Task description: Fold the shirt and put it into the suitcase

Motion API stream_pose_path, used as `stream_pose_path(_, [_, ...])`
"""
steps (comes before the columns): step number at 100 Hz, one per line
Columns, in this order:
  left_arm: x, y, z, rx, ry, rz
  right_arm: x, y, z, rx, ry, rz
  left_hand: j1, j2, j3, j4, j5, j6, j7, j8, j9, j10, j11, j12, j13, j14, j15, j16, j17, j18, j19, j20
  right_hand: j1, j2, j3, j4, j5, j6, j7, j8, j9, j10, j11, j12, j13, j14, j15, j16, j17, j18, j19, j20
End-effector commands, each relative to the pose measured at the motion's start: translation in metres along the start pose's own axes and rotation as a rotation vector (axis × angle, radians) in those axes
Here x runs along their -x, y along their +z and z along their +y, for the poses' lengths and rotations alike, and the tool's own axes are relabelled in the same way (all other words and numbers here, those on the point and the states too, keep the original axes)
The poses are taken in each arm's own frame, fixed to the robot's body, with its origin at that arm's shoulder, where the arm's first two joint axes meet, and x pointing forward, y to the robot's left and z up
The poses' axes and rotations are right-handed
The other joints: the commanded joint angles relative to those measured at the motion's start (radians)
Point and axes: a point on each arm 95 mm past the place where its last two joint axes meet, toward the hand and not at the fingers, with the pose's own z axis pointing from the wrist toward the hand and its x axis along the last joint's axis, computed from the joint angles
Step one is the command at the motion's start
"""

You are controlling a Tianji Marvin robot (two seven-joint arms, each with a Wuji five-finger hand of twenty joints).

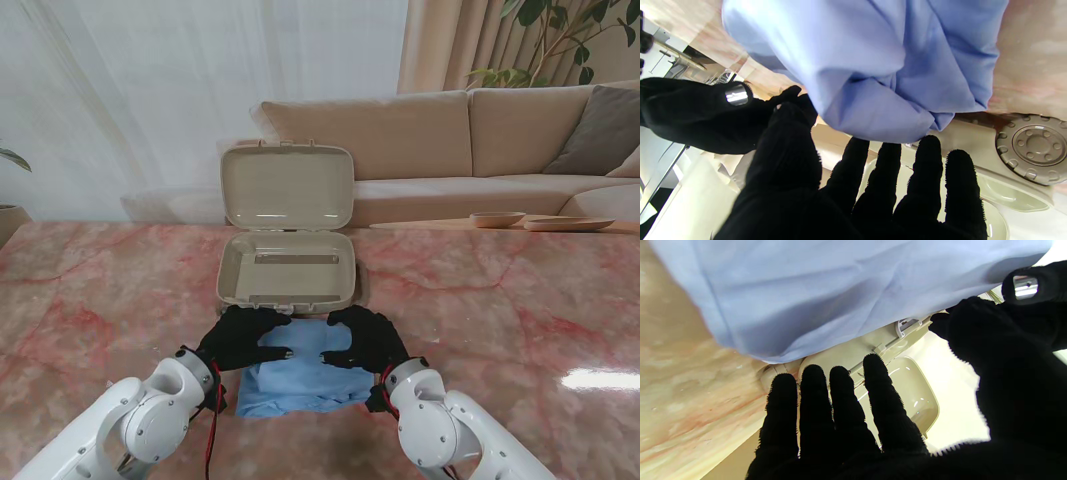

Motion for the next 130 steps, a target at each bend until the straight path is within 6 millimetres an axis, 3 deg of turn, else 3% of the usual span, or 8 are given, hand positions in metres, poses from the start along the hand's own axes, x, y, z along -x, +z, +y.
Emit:
stream_pose_path(1, [-0.002, -0.004, 0.01, 0.02, 0.0, -0.003, 0.002, -0.002, -0.009, -0.029, 0.002, -0.01, -0.033, -0.011, -0.027, 0.012, -0.026, 0.024, -0.027, -0.011, -0.036, 0.011, -0.019, -0.001, -0.039, 0.016, -0.026, -0.01, -0.022, -0.017, -0.029, -0.013, -0.043, -0.038, -0.019, -0.05, -0.041, 0.015, -0.022, -0.013, -0.028, 0.004, -0.004, -0.019, -0.034, -0.007, 0.0, -0.028, -0.02, -0.018, 0.03, -0.025])
stream_pose_path(25, [0.0, -0.003, 0.018, 0.028, 0.012, -0.013, 0.0, 0.0, -0.015, -0.035, -0.025, -0.004, -0.031, -0.015, -0.023, 0.015, -0.071, 0.043, -0.069, -0.015, -0.068, 0.015, -0.022, -0.001, -0.058, 0.015, -0.03, -0.011, -0.031, -0.02, -0.033, -0.016, -0.049, -0.044, -0.025, -0.055, -0.041, 0.021, -0.025, -0.015, -0.031, 0.009, -0.009, -0.021, -0.042, -0.002, -0.002, -0.028, -0.028, -0.015, 0.033, -0.034])
stream_pose_path(63, [0.001, -0.006, 0.024, 0.069, 0.04, -0.019, 0.002, 0.006, -0.022, -0.072, -0.058, -0.002, -0.043, -0.008, -0.024, 0.015, -0.083, 0.042, -0.096, -0.014, -0.078, 0.018, -0.026, -0.006, -0.063, 0.021, -0.035, -0.016, -0.038, -0.008, -0.038, -0.019, -0.074, -0.055, -0.034, -0.07, -0.073, 0.036, -0.043, -0.023, -0.065, 0.009, -0.025, -0.022, -0.083, -0.002, -0.021, -0.032, -0.056, -0.016, 0.017, -0.049])
stream_pose_path(85, [0.001, -0.012, 0.028, 0.124, 0.061, -0.018, 0.001, 0.008, -0.025, -0.085, -0.089, -0.003, -0.06, -0.004, -0.027, 0.015, -0.113, 0.044, -0.119, -0.017, -0.092, 0.028, -0.039, -0.013, -0.053, 0.047, -0.034, -0.016, -0.032, 0.017, -0.032, -0.013, -0.09, -0.06, -0.027, -0.079, -0.1, 0.039, -0.059, -0.032, -0.109, 0.003, -0.043, -0.026, -0.11, 0.001, -0.03, -0.03, -0.07, -0.003, 0.006, -0.049])
stream_pose_path(103, [0.002, -0.013, 0.031, 0.172, 0.056, -0.021, 0.001, 0.012, -0.027, -0.102, -0.115, 0.005, -0.068, -0.023, -0.027, 0.016, -0.142, 0.046, -0.139, -0.022, -0.109, 0.036, -0.05, -0.02, -0.047, 0.068, -0.043, -0.024, -0.028, 0.035, -0.029, -0.011, -0.093, -0.074, -0.017, -0.084, -0.101, 0.037, -0.061, -0.034, -0.14, 0.006, -0.056, -0.029, -0.112, -0.003, -0.031, -0.024, -0.061, -0.011, 0.004, -0.041])
stream_pose_path(130, [0.005, -0.007, 0.037, 0.239, 0.052, -0.001, 0.007, 0.017, -0.03, -0.148, -0.159, -0.003, -0.063, -0.072, -0.022, 0.019, -0.196, 0.042, -0.165, -0.03, -0.126, 0.026, -0.047, -0.021, -0.024, 0.058, -0.039, -0.028, -0.015, 0.043, -0.017, -0.007, -0.103, -0.093, 0.005, -0.092, -0.118, 0.041, -0.07, -0.039, -0.174, 0.019, -0.079, -0.047, -0.115, 0.002, -0.019, -0.018, -0.05, -0.009, 0.006, -0.032])
